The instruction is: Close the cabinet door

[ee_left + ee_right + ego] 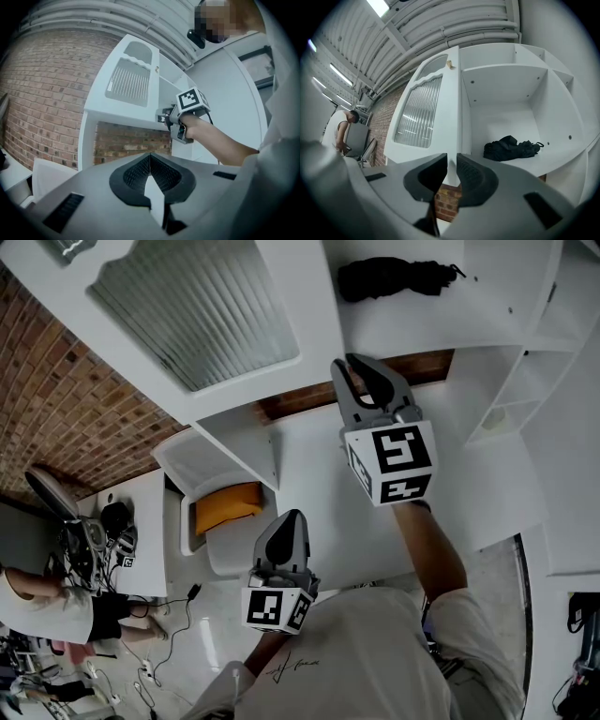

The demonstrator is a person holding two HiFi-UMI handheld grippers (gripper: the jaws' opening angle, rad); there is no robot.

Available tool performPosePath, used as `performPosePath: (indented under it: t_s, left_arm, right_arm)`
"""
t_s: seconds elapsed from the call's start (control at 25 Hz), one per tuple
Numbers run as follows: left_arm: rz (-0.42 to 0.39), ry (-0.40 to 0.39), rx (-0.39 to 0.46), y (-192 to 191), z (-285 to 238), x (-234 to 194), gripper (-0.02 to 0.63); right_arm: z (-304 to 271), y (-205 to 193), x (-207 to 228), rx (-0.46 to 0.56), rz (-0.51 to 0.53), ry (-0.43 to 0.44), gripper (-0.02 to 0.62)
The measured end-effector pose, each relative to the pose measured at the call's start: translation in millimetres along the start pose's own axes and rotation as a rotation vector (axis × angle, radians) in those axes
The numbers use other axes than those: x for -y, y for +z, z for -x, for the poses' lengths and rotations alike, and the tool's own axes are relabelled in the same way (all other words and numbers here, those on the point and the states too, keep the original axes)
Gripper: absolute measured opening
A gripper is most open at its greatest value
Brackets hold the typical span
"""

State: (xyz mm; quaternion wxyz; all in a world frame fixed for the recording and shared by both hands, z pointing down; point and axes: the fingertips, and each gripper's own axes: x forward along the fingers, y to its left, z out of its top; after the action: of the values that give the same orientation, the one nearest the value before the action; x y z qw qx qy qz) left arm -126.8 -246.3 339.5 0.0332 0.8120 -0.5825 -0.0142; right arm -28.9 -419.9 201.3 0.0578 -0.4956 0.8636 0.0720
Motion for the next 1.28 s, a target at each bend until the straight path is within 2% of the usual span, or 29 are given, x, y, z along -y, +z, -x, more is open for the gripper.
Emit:
performPosePath:
  t_s: [0.52, 0.92, 1.28]
  left_arm:
    - [0.012, 0.002, 0.015, 4, 20, 7, 0.016]
    - [0.027, 0.025, 0.022, 4, 51, -1, 0.017]
    - [0.03, 0.014, 0.02, 3, 81, 2, 0.017]
  right_arm:
    - [23, -3, -14, -0.028, -0.003, 0.024, 0.04]
    - [45, -11, -36, -0.072, -0.015, 0.03, 0.028]
    - [80, -24, -58, -0.119, -0.039, 0.023, 0.025]
